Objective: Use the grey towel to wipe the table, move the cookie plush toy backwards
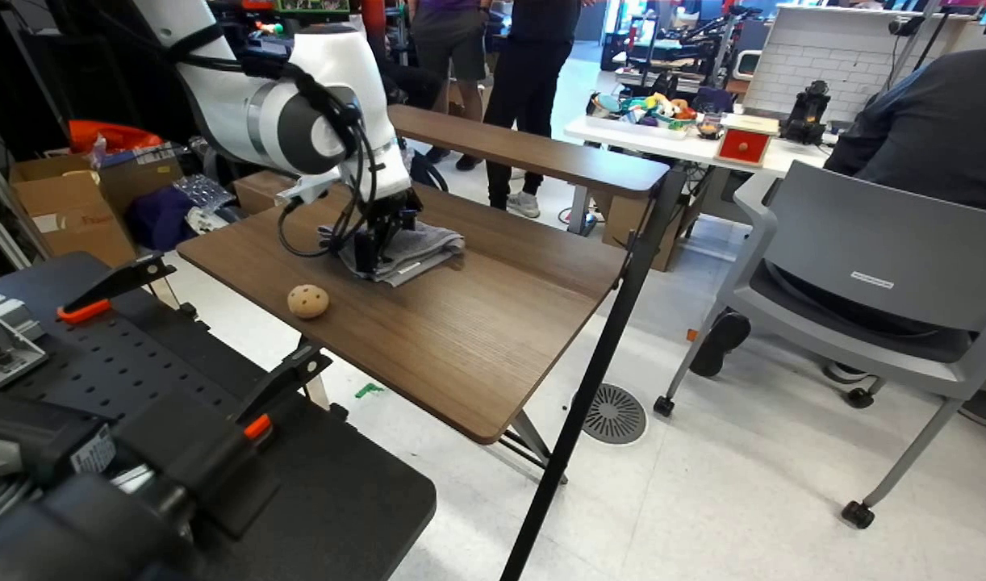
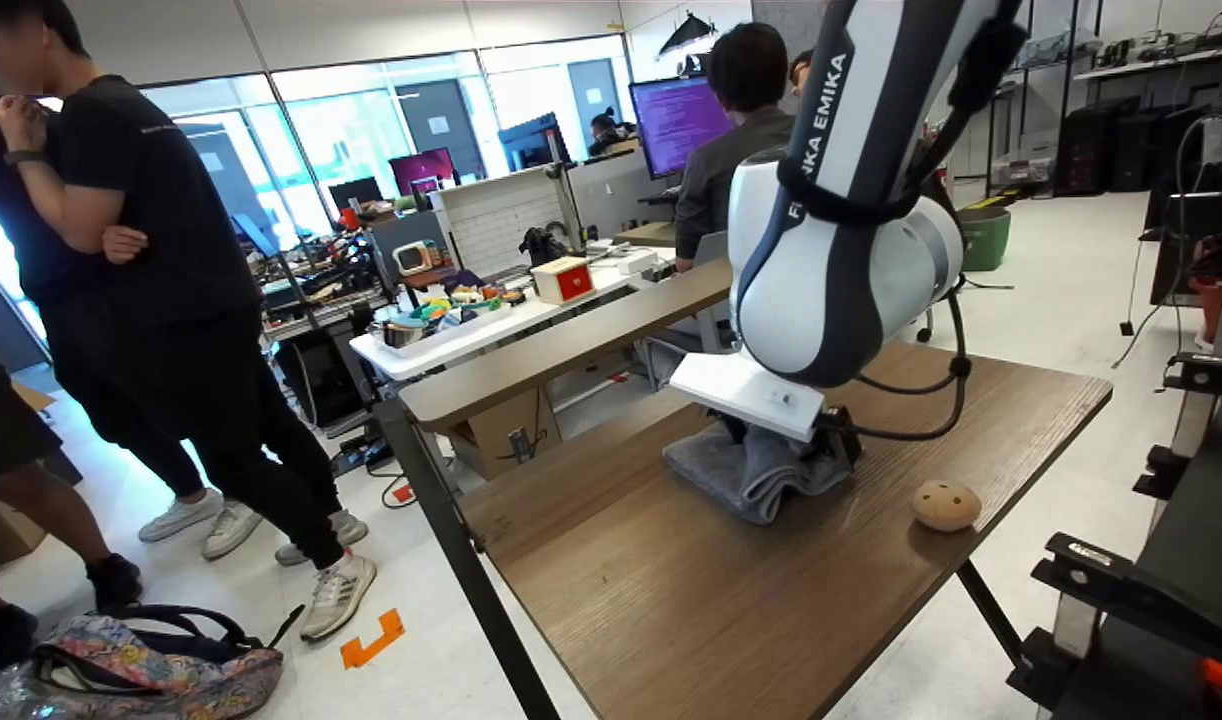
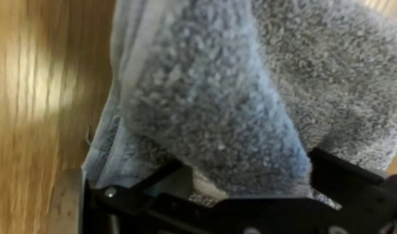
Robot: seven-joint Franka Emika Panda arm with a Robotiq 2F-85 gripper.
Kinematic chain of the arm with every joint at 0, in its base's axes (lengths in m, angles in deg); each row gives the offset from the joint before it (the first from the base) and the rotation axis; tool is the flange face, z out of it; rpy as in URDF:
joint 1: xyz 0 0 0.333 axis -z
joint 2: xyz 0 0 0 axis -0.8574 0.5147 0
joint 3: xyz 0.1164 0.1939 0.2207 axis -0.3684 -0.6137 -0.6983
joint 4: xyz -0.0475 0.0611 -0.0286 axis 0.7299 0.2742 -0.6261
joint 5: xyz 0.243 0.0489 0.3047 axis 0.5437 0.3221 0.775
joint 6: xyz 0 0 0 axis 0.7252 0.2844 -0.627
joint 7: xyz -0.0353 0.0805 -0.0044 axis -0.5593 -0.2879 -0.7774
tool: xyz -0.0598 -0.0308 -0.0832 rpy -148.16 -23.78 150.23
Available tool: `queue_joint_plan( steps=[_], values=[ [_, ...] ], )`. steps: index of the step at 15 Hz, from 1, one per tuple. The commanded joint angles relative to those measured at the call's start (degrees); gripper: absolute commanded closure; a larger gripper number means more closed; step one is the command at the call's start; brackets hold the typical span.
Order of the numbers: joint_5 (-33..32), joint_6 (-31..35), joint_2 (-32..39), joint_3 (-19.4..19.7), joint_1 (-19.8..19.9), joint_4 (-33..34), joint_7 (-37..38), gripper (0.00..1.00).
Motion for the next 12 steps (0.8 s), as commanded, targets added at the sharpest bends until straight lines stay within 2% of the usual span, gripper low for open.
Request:
queue_joint_plan(
  steps=[1, 2, 4, 8, 12],
  values=[
    [6.08, 7.83, 4.46, -11.54, 7.75, 3.46, -7.47, 0.0],
    [7.41, 10.25, 6.58, -13.79, 9.7, 6.1, -9.24, 0.0],
    [9.18, 13.29, 11.97, -14.05, 11.21, 13.49, -11.06, 0.0],
    [12.3, 16.47, 18.13, -7.78, 10.01, 24.23, -11.48, 0.0],
    [14.5, 14.88, 23.5, -5.25, 9.91, 33.89, -10.98, 0.0]
  ],
)
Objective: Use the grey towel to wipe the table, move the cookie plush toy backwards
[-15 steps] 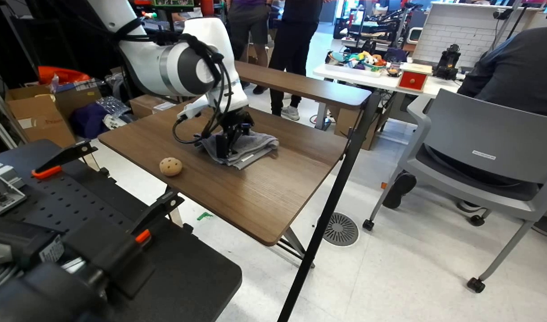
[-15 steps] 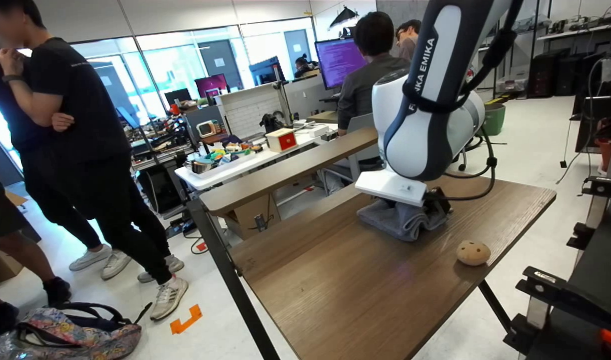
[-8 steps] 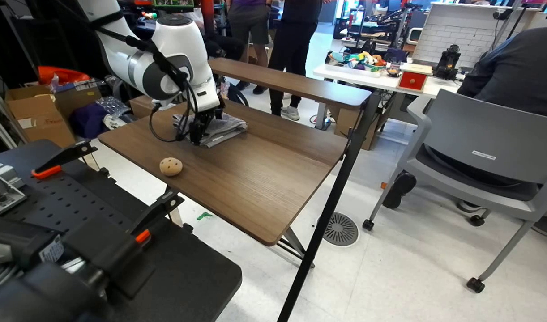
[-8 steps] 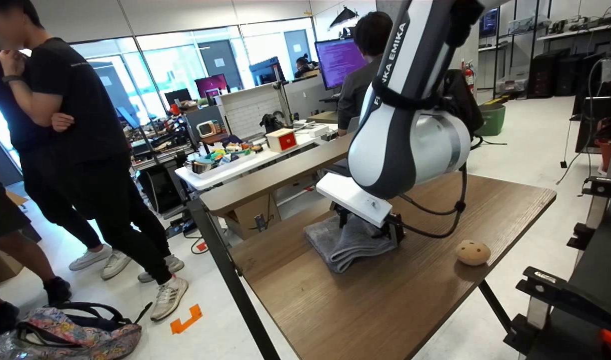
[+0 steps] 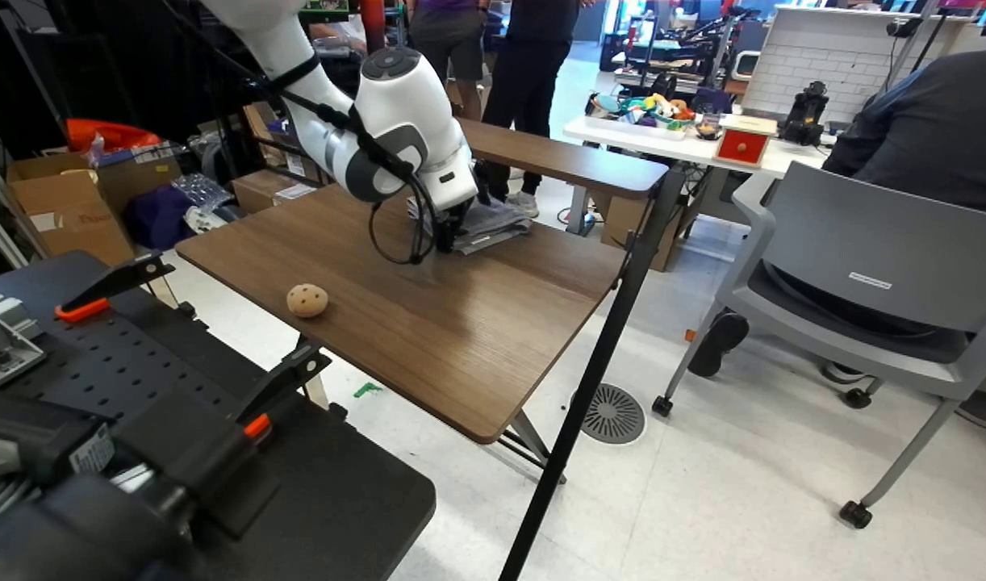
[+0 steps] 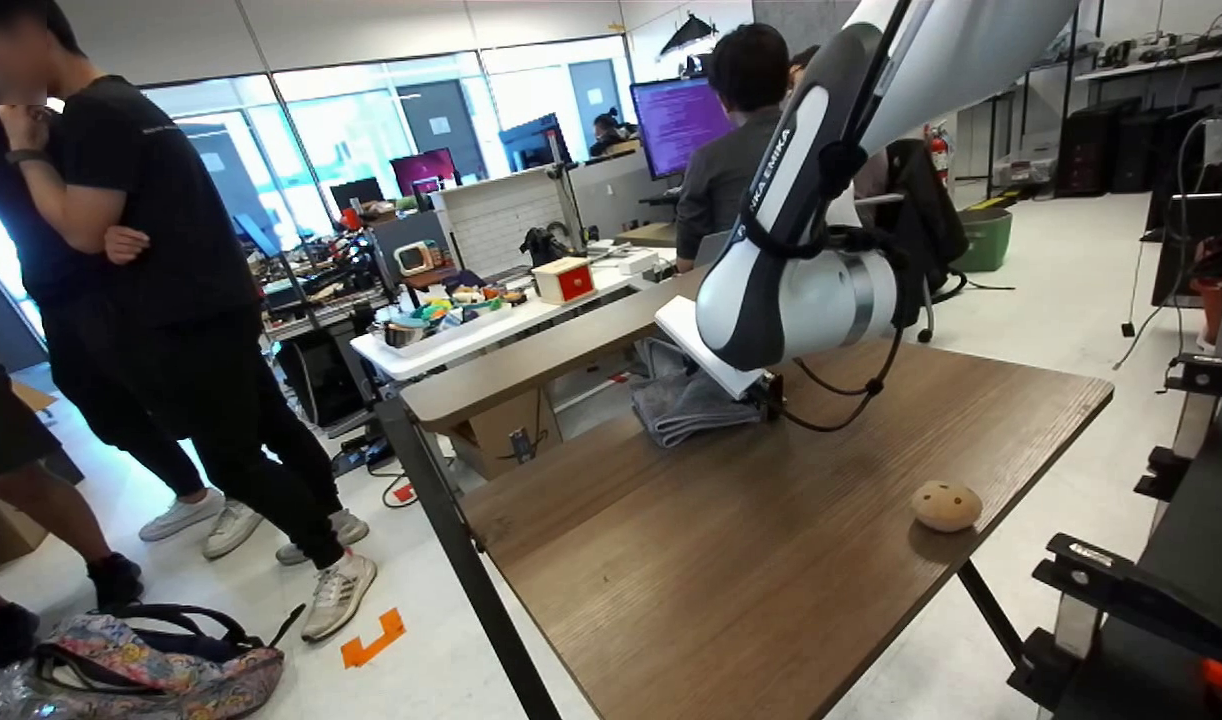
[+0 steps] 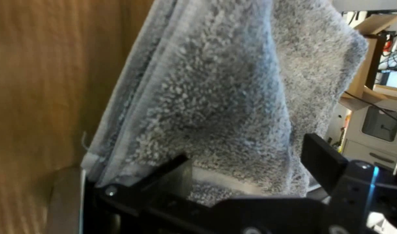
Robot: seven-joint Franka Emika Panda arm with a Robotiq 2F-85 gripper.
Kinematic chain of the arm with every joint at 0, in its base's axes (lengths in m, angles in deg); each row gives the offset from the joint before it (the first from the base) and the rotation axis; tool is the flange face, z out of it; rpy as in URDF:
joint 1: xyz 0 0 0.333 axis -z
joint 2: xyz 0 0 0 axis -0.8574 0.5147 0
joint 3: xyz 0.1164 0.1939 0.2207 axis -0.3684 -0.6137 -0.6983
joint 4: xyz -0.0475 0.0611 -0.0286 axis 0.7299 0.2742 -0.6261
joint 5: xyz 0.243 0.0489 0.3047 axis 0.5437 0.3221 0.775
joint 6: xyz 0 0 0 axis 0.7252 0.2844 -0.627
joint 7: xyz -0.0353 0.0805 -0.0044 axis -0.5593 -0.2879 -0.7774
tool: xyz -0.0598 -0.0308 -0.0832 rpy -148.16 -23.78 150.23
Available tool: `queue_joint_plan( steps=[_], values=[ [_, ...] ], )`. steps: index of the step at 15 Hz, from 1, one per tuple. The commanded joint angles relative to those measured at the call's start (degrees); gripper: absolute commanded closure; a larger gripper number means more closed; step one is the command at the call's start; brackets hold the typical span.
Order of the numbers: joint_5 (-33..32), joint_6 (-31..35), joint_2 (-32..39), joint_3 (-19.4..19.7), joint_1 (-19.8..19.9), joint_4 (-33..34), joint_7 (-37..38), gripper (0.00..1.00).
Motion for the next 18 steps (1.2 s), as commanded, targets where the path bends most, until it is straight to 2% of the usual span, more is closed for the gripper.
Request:
queue_joint_plan(
  steps=[1, 4, 8, 9, 11, 14, 15, 18],
  values=[
    [2.96, 0.74, 9.08, 0.77, -0.67, 10.51, -1.92, 0.0],
    [1.78, 2.67, 8.88, -5.32, 0.78, 9.88, -4.84, 0.0],
    [0.97, 2.88, 6.22, -16.84, 4.08, 3.77, -11.96, 0.0],
    [-2.25, 3.38, 6.03, -19.83, 5.47, 1.87, -11.9, 0.0],
    [-3.6, 3.32, 5.89, -24.8, 7.18, -1.65, -14.57, 0.0],
    [-4.81, 1.2, 2.5, -28.59, 10.08, -10.09, -16.28, 0.0],
    [-1.39, -0.22, 0.58, -28.7, 10.35, -12.84, -19.6, 0.0],
    [1.61, -3.34, -5.34, -27.33, 11.17, -21.12, -21.6, 0.0]
  ],
)
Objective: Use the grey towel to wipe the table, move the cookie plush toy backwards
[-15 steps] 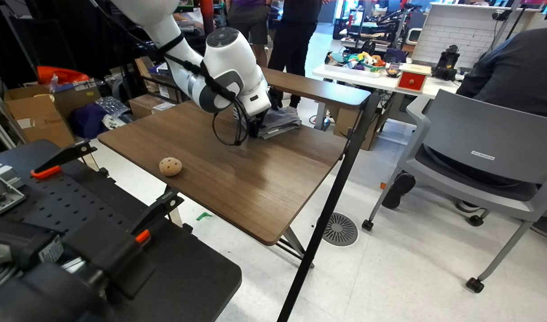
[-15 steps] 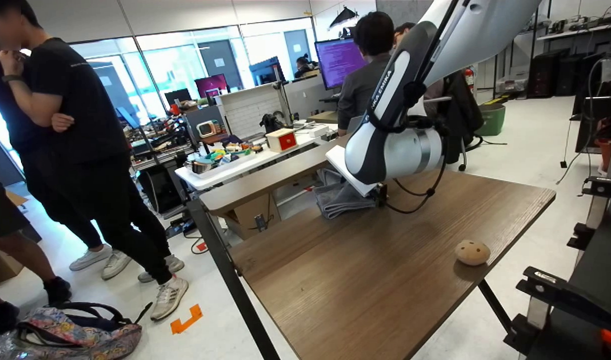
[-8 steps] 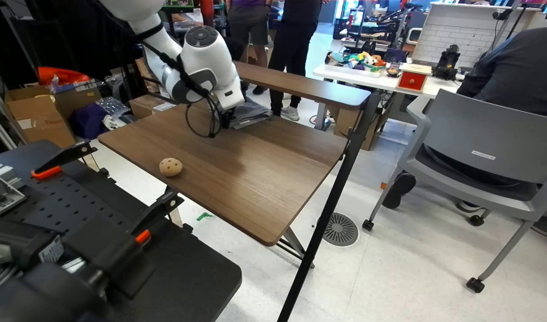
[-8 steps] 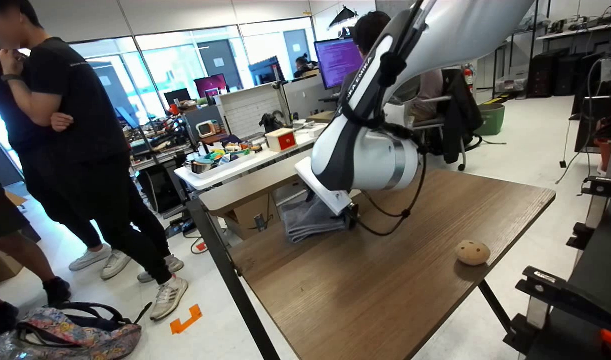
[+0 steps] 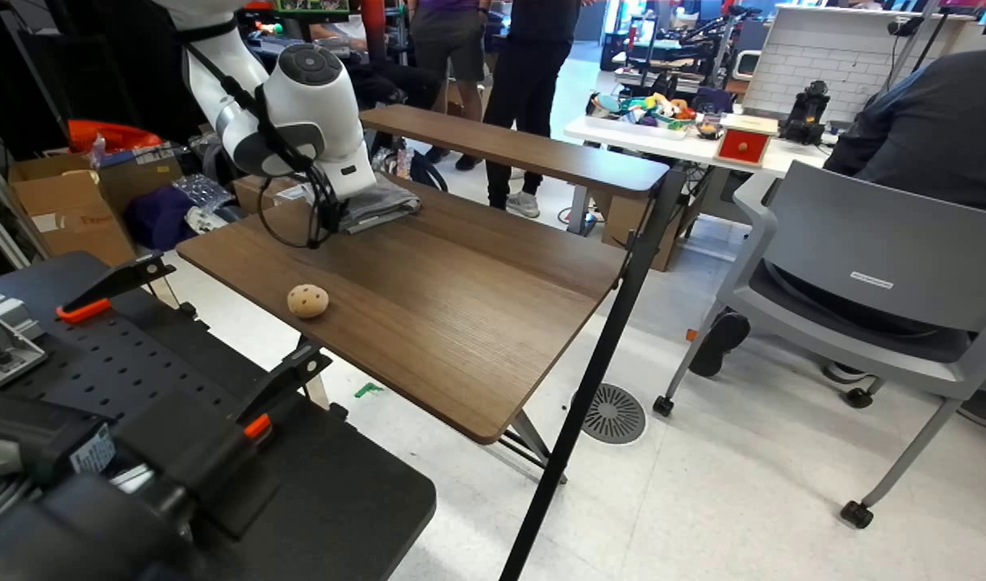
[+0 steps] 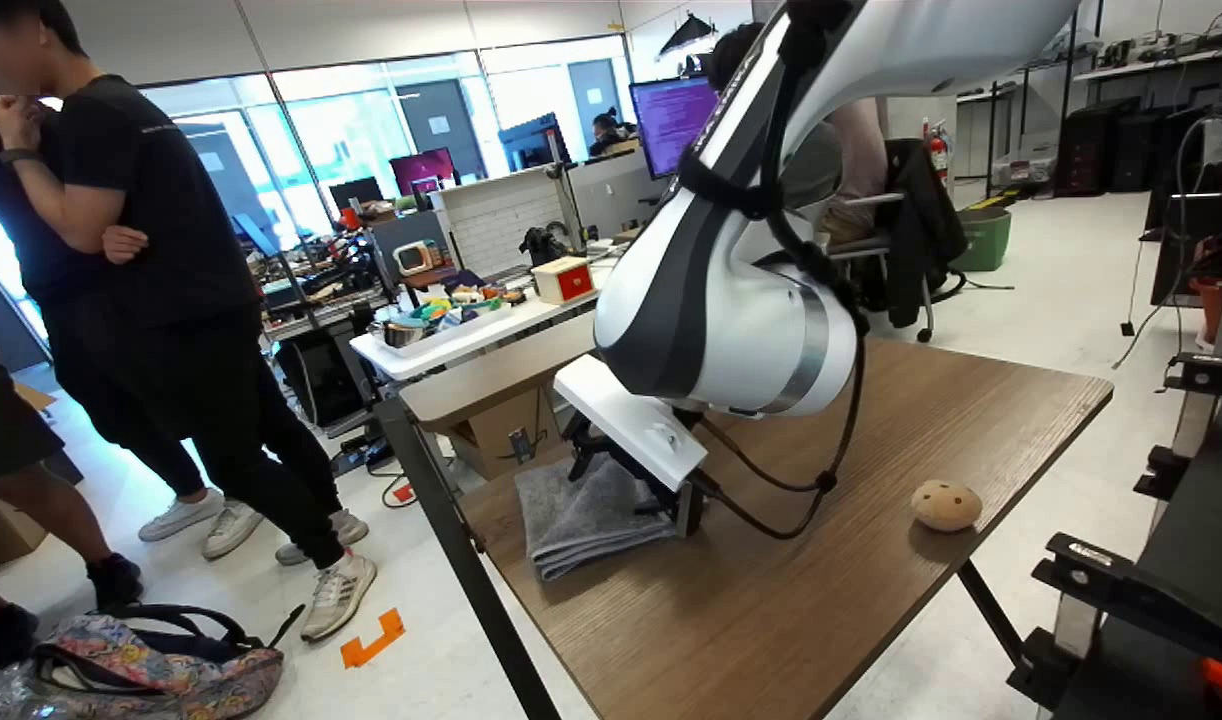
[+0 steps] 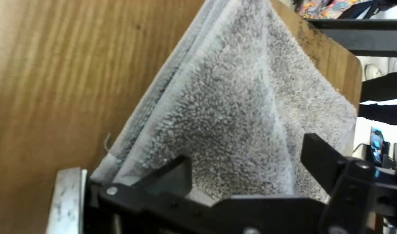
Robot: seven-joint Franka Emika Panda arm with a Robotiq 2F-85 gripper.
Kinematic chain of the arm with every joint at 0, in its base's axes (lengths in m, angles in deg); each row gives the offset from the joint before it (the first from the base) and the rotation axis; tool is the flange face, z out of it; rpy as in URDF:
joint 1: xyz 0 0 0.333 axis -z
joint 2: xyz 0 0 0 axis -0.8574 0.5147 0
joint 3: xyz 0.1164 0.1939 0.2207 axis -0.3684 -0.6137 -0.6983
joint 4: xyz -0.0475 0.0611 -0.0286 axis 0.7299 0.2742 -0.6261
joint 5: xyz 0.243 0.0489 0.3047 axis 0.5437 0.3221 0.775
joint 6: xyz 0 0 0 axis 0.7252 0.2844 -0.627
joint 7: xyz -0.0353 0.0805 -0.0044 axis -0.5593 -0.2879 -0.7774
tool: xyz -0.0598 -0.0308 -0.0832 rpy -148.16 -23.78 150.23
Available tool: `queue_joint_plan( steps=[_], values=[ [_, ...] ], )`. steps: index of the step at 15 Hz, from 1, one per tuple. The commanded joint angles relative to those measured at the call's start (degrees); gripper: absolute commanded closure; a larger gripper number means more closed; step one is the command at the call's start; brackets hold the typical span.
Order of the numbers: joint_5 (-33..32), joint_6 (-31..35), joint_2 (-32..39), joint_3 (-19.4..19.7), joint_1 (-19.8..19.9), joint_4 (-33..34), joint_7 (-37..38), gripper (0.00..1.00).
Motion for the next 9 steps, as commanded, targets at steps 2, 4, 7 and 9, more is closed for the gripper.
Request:
queue_joint_plan(
  steps=[2, 4, 7, 9],
  values=[
    [4.98, -6.44, -8.31, 2.46, 1.99, -13.97, -5.21, 0.0],
    [6.76, -7.95, -10.46, 6.1, 0.05, -14.8, -5.67, 0.0],
    [7.95, -5.78, -10.18, 12.08, -2.83, -11.3, -5.69, 0.0],
    [9.01, -4.86, -9.22, 19.0, -5.85, -7.25, -3.65, 0.0]
  ],
)
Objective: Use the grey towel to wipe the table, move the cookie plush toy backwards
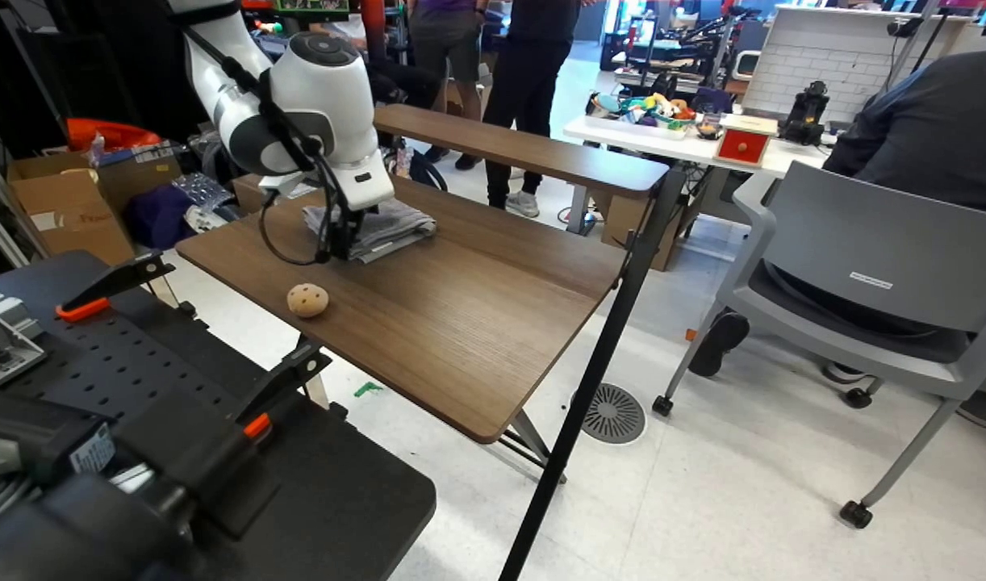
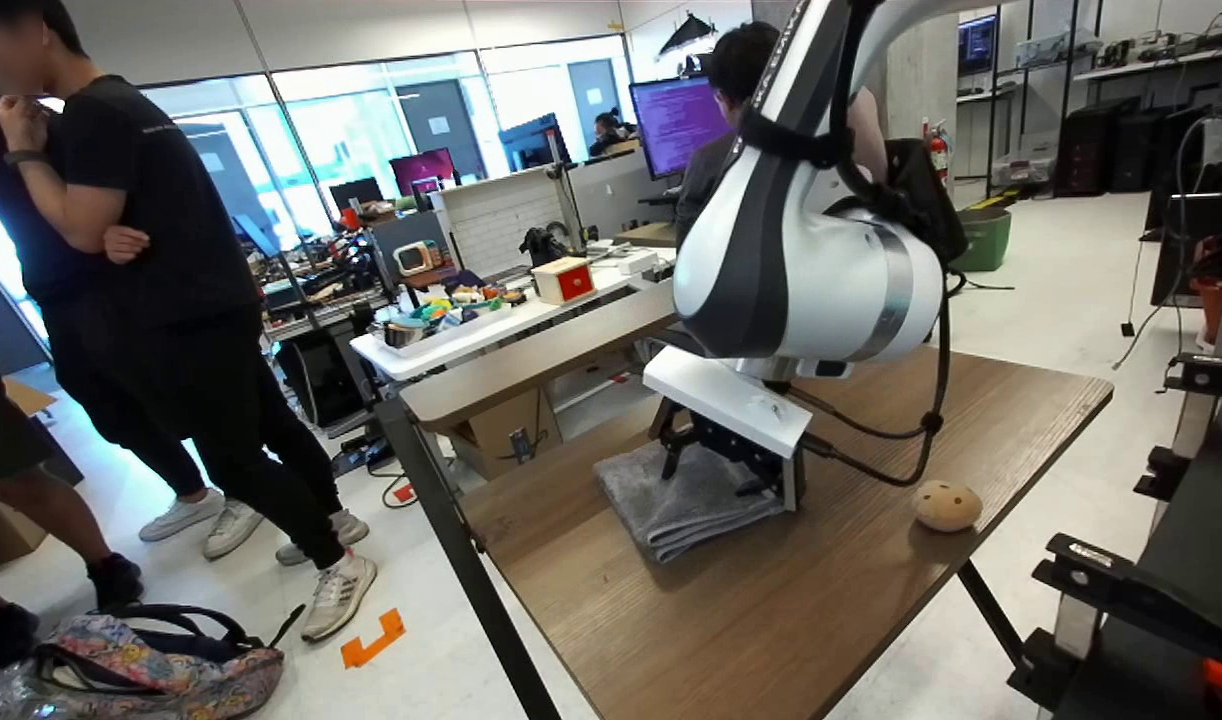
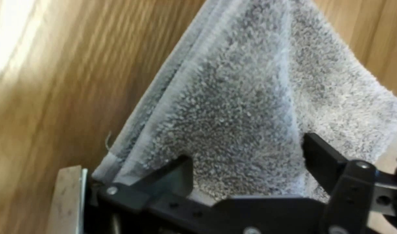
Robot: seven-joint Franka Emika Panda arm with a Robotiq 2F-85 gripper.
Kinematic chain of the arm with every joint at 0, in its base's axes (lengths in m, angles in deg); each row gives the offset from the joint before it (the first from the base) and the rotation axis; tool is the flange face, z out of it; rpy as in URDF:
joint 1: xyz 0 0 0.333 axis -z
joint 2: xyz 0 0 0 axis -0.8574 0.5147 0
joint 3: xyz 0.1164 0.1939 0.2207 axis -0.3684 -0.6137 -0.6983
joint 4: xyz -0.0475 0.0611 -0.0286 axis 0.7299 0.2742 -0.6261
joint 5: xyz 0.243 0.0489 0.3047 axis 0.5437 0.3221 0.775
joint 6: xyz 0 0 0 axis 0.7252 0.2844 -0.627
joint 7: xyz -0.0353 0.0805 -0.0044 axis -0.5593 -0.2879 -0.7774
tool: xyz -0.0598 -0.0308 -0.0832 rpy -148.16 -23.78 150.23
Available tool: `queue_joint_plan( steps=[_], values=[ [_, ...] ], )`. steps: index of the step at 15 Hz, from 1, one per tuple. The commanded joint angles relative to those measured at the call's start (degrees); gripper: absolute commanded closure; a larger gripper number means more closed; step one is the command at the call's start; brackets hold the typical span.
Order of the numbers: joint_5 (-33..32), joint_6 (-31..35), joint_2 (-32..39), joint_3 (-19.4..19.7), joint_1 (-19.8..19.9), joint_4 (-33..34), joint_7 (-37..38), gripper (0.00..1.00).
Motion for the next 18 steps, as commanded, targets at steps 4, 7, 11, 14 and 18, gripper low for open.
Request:
queue_joint_plan(
  steps=[4, 7, 11, 14, 18],
  values=[
    [4.64, -1.68, 6.36, 23.83, -9.76, 12.32, 5.38, 0.0],
    [5.01, -2.54, 9.99, 34.76, -14.66, 14.62, 12.28, 0.0],
    [3.16, -9.05, 9.63, 49.38, -25.09, 10.32, 24.28, 0.0],
    [-1.86, -13.5, 3.04, 47.03, -24.99, 5.18, 23.55, 0.0],
    [-3.3, -12.0, -6.38, 37.22, -19.06, 1.09, 18.07, 0.0]
  ],
)
